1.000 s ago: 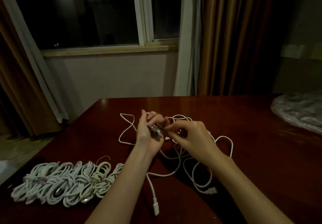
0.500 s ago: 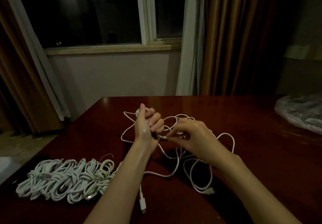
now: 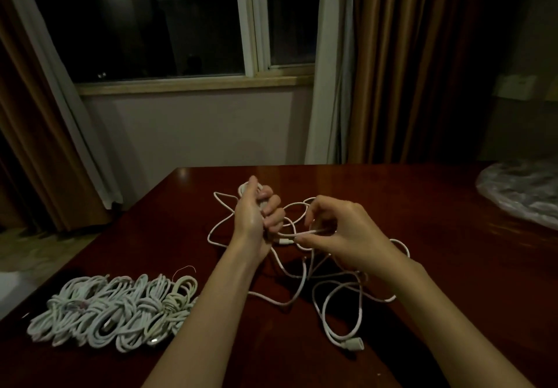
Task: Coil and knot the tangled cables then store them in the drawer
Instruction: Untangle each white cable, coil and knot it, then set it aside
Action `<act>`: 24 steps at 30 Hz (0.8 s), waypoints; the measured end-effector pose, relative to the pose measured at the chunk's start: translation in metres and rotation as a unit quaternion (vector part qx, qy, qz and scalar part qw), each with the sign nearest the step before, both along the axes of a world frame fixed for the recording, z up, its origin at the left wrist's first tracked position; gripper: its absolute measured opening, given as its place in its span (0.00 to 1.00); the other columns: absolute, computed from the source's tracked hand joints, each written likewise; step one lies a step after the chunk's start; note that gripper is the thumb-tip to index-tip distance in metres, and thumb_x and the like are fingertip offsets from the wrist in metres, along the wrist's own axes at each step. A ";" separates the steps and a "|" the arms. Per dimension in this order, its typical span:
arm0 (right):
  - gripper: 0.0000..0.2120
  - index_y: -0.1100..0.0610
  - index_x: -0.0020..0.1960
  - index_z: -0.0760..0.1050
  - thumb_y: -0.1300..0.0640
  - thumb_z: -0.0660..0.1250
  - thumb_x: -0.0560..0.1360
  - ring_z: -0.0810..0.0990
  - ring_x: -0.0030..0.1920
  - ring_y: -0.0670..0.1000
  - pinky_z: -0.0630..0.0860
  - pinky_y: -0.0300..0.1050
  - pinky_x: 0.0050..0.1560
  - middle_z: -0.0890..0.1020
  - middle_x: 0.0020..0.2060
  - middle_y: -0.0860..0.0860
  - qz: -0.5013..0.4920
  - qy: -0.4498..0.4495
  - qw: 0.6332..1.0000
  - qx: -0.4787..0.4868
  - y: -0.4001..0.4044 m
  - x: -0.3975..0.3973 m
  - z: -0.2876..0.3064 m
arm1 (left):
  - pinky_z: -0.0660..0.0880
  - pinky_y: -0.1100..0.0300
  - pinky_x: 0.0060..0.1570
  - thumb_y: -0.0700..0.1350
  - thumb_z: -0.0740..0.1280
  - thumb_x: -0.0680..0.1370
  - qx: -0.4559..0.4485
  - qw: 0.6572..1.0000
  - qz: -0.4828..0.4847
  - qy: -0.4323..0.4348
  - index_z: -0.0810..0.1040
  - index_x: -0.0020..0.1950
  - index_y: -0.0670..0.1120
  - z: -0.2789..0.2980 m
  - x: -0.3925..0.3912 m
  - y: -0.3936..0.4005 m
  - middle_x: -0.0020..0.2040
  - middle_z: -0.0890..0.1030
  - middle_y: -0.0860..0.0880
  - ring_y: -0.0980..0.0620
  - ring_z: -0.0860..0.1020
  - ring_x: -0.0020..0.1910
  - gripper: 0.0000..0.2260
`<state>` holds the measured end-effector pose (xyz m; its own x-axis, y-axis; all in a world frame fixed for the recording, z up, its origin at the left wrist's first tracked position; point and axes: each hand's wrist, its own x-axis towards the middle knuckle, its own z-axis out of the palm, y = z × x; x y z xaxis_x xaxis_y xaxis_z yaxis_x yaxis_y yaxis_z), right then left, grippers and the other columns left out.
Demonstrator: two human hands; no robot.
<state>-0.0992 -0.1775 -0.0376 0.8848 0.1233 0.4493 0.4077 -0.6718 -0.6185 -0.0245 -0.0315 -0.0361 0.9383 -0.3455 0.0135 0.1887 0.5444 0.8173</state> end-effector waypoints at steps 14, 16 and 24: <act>0.03 0.52 0.43 0.81 0.55 0.74 0.71 0.80 0.31 0.48 0.76 0.37 0.34 0.80 0.31 0.52 -0.066 0.051 0.991 0.106 -0.016 0.024 0.029 | 0.61 0.65 0.21 0.49 0.61 0.82 0.274 0.942 0.053 -0.188 0.76 0.37 0.41 0.001 -0.002 -0.004 0.24 0.73 0.48 0.56 0.63 0.17 0.18; 0.02 0.54 0.45 0.81 0.59 0.72 0.73 0.78 0.32 0.48 0.75 0.38 0.34 0.81 0.35 0.56 -0.050 0.071 0.977 0.196 -0.014 0.027 0.032 | 0.61 0.63 0.24 0.48 0.66 0.79 0.299 0.929 0.036 -0.214 0.74 0.38 0.37 -0.001 -0.003 -0.006 0.23 0.67 0.48 0.56 0.63 0.18 0.16; 0.11 0.59 0.55 0.76 0.68 0.62 0.76 0.82 0.39 0.46 0.78 0.36 0.38 0.84 0.41 0.53 0.073 0.105 0.815 0.565 -0.010 0.024 0.031 | 0.59 0.68 0.18 0.46 0.70 0.74 0.220 0.955 -0.052 -0.193 0.72 0.45 0.35 0.000 -0.008 -0.005 0.23 0.73 0.53 0.58 0.63 0.16 0.14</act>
